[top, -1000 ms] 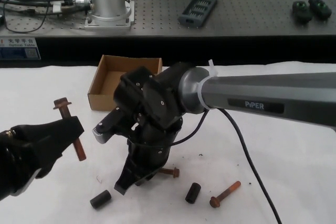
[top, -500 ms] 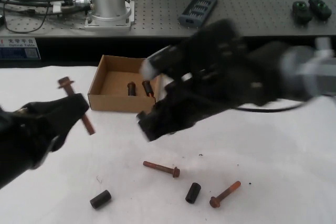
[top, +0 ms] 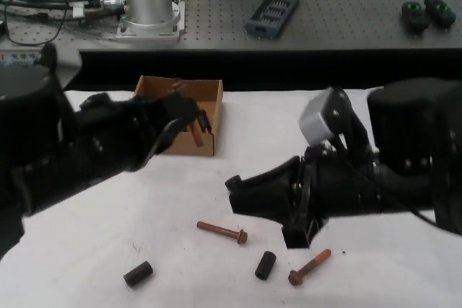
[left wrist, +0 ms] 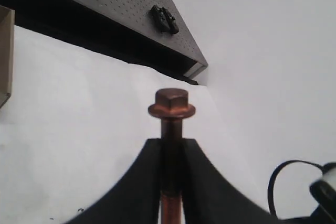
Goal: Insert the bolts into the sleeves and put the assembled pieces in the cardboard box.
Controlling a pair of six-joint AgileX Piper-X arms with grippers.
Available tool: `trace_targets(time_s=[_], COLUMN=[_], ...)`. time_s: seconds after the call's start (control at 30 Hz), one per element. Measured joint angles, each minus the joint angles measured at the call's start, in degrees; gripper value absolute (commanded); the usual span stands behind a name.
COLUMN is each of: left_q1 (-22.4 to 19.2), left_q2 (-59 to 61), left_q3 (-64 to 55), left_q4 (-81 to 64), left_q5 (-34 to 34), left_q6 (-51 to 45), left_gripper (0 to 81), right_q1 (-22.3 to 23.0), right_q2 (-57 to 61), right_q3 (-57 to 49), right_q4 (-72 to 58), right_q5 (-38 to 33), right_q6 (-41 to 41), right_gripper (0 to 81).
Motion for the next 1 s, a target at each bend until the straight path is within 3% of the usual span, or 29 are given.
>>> trace_targets(time_s=[0.33, 0.73, 1.0], left_q1=[0.0, 0.0, 0.0], left_q2=[5.53, 6.12, 6.12], left_q3=[-2.27, -2.27, -2.27], left_q4=[-1.59, -4.97, -4.97], left_q5=[2.89, 13.94, 17.46], left_q6=[0.15, 4.95, 5.63], left_gripper=[0.6, 0.6, 0.6], right_q1=[-3.17, -4.23, -4.23], right_q2=[0.0, 0.0, 0.0], right_q3=[8.14, 8.8, 8.76], right_q4=[-20.14, -22.17, -22.22], right_q5=[-2.94, -3.01, -3.36], right_q6=[8.42, 10.21, 10.75], right_gripper=[5.4, 5.4, 5.4])
